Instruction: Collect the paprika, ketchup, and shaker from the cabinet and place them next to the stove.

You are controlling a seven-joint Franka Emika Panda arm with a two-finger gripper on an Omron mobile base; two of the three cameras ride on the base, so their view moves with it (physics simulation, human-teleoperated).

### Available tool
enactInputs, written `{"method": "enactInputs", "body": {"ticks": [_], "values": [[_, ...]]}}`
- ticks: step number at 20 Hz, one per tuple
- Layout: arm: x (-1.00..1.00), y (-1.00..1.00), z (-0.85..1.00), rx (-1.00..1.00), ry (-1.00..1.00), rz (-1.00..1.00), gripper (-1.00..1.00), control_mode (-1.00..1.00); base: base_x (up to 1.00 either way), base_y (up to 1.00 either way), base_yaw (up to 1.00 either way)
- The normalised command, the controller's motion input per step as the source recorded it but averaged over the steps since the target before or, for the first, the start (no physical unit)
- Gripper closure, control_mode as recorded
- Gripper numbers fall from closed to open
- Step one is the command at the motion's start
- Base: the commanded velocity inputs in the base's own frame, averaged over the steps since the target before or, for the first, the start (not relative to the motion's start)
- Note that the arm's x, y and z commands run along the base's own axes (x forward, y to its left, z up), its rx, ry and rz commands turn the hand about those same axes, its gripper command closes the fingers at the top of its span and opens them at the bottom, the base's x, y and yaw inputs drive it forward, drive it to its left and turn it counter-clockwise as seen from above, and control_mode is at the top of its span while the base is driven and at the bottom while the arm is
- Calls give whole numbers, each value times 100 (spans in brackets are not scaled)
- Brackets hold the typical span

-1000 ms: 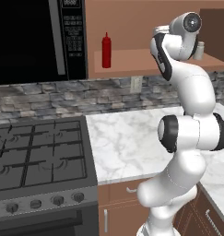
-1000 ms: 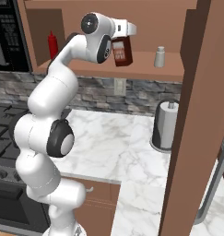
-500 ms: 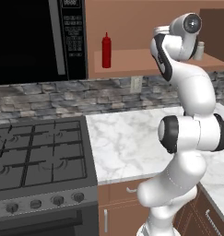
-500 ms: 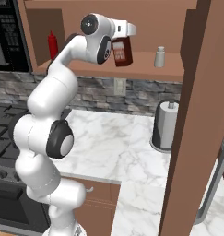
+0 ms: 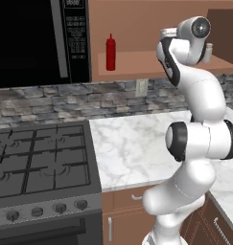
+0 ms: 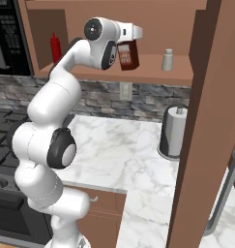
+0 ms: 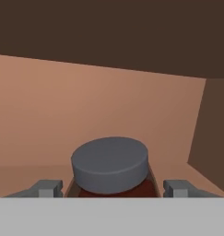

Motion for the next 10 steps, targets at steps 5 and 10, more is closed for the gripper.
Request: {"method": "enactInputs", "body": {"ticks": [5,10], "values": [[-23,0,-4,0,0,0,100,-100,0,0,0],[-66,3,7,0,0,0,100,-100,0,0,0]]}}
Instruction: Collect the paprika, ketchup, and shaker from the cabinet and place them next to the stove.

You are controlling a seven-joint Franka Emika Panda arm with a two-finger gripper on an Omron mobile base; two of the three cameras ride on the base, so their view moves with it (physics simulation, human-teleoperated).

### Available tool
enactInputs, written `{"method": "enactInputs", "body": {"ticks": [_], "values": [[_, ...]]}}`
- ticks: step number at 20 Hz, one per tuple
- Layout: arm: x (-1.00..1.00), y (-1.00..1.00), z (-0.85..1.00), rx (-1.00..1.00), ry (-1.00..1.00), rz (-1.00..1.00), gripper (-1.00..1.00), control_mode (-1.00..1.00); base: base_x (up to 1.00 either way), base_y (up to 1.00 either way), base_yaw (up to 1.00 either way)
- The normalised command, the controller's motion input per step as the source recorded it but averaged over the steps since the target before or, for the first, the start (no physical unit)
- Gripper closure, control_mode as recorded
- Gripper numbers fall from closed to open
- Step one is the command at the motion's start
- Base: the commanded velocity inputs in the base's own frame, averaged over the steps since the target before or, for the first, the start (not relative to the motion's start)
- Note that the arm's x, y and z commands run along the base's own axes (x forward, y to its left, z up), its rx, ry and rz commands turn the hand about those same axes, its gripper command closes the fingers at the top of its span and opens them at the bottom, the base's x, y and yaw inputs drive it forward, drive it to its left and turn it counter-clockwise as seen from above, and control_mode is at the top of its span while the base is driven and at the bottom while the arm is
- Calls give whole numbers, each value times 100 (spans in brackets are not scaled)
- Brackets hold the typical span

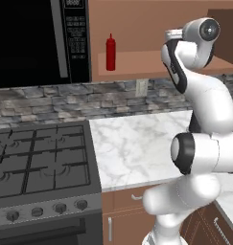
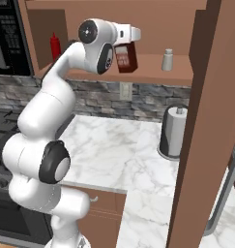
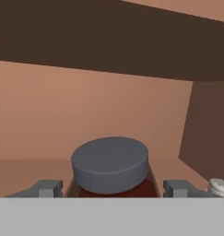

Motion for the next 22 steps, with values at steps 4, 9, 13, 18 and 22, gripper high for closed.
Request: {"method": "enactInputs", "body": {"ticks": [4,9,13,18,22], "values": [[-85,3,18,-2,0,2,100,-100,0,0,0],[-90,29,4,-3,3,16,100,-100,0,0,0],[-91,46,0,-4,5,28,100,-100,0,0,0],[-94,38,0,-4,4,34,100,-100,0,0,0],[-88,31,-9,-5,6,36,100,-100,0,0,0]]}}
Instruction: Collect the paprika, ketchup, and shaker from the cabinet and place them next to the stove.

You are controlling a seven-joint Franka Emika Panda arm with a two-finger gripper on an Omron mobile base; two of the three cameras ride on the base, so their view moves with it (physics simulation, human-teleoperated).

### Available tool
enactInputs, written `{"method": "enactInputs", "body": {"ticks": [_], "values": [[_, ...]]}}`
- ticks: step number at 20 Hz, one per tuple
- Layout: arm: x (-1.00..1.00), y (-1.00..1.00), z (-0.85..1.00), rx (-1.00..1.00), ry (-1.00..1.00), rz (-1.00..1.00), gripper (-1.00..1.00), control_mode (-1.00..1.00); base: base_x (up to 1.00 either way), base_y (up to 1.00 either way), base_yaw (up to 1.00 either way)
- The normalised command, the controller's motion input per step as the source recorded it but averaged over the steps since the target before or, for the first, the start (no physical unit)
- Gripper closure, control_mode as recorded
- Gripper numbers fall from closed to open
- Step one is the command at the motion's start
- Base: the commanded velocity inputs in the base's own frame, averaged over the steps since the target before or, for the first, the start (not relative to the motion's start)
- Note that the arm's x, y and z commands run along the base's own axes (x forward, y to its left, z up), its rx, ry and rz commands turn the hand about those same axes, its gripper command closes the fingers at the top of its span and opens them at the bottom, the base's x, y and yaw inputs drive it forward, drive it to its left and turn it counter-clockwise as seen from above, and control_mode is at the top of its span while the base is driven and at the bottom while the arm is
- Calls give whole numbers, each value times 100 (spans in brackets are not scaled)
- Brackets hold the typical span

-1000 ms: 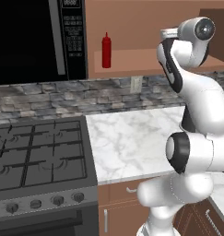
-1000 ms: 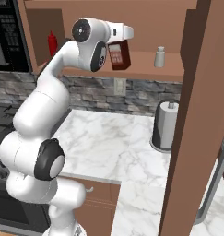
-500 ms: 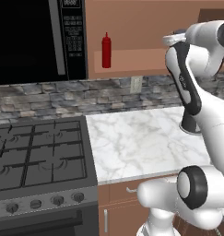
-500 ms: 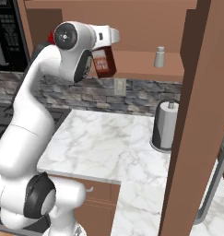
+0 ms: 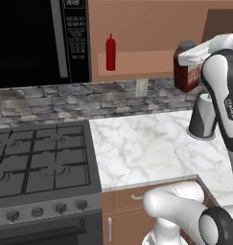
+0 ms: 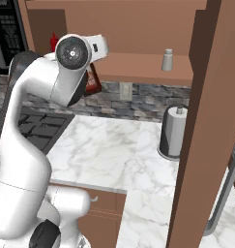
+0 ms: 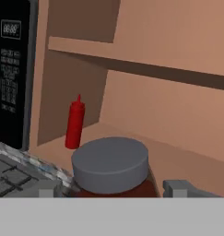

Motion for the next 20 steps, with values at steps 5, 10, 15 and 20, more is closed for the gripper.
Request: {"method": "enactInputs", "body": {"ticks": [5,10,15,20], "values": [[-59,26,-43,-5,11,40,100,-100,0,0,0],[-29,29,-58,-3,11,40,100,-100,0,0,0],[-2,33,-62,0,10,37,100,-100,0,0,0],[15,29,-67,0,4,30,100,-100,0,0,0]]}}
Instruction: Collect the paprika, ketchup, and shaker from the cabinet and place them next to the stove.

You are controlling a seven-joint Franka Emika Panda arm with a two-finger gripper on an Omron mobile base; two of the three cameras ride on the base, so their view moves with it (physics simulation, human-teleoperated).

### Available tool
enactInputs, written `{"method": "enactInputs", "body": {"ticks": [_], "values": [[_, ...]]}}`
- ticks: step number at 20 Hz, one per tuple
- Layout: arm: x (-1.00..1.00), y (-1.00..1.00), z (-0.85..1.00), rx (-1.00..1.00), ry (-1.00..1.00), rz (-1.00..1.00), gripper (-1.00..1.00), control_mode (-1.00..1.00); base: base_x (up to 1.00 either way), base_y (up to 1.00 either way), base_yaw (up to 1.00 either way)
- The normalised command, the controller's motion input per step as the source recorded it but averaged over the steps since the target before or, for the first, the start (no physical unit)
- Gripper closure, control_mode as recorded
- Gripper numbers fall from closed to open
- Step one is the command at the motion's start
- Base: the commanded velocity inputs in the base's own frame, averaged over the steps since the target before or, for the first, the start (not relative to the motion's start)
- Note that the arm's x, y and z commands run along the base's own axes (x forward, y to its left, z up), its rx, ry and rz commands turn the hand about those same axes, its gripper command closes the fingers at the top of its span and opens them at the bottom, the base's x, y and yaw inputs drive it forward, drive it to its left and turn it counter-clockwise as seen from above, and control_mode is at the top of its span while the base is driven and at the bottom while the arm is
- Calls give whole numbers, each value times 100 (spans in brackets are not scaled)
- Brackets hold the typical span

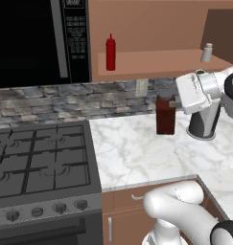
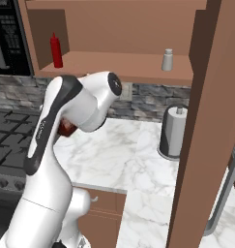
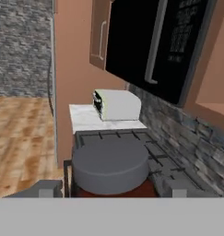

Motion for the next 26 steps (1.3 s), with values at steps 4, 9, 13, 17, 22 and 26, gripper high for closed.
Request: {"method": "enactInputs", "body": {"ticks": [4,9,13,17,22,26], "values": [[34,20,-61,0,4,19,100,-100,0,0,0],[39,19,-74,-3,7,11,100,-100,0,0,0],[35,16,-73,-5,0,6,100,-100,0,0,0],[18,9,-54,0,0,0,100,-100,0,0,0],[34,10,-39,0,0,0,100,-100,0,0,0],[53,13,-31,0,0,0,100,-100,0,0,0]]}}
